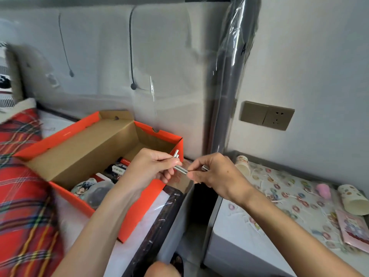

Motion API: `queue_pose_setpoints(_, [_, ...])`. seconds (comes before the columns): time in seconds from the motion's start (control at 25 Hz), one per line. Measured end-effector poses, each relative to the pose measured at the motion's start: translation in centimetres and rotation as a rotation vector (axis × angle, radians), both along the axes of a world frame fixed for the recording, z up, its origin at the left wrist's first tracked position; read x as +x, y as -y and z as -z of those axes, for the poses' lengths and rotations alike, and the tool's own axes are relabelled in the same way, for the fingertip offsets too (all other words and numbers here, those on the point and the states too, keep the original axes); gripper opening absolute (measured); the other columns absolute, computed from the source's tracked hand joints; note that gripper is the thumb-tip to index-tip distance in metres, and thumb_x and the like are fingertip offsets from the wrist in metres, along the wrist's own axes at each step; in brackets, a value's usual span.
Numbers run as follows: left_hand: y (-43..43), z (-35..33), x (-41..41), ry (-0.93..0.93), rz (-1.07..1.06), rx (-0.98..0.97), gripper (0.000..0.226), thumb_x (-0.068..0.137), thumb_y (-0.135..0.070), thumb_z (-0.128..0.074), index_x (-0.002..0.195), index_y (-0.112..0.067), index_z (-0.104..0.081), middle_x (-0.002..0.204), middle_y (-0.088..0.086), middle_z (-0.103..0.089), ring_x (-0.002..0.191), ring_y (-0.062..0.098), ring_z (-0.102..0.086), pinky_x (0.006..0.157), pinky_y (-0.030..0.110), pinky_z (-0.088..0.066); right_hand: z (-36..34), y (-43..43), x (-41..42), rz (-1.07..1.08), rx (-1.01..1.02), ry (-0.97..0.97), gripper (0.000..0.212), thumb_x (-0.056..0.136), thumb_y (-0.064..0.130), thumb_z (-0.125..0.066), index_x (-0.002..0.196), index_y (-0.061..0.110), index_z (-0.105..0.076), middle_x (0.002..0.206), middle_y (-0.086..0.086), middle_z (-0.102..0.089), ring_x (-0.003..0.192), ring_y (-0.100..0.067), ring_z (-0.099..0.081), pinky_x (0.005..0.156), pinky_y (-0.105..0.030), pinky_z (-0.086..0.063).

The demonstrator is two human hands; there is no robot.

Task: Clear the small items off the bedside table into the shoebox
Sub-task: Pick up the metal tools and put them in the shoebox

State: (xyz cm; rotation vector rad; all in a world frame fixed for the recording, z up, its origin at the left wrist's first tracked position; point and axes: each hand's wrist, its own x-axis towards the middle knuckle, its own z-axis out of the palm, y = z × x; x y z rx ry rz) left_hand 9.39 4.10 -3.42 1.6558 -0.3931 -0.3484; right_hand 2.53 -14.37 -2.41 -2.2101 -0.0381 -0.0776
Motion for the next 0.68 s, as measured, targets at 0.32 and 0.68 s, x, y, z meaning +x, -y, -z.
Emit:
queue_pose_setpoints(0.32, [-4.1, 0.7, 3.2, -0.006, -0.14, -0.057, 0.018, 0.086, -0.007, -0.072, 0.068, -0.008, -0.075, 0.057, 0.007, -0.063, 0.048, 0.011, -0.056, 0.044, 0.02, -0.048, -0.4, -3.8, 5.2, -0.102, 0.038, -0.046, 0.009, 0.082, 0.019, -0.078, 0.079, 0.011, -0.076, 0.057, 0.005, -0.059, 0.042, -0.002, -0.044, 0.05, -0.016, -0.037])
queue_pose_setpoints(0.68, [-9.8, 1.8, 8.6, -0.052, -0.361, -0.097, 0.014, 0.084, -0.007, -0.072, 0.071, -0.004, -0.073, 0.054, 0.006, -0.064, 0.044, 0.009, -0.058, 0.045, 0.018, -0.05, -0.1, -10.1, 15.2, -0.269, -0.064, -0.128, 0.009, 0.079, 0.022, -0.08, 0.078, 0.014, -0.075, 0.077, -0.022, -0.071, 0.042, -0.007, -0.043, 0.046, -0.019, -0.035])
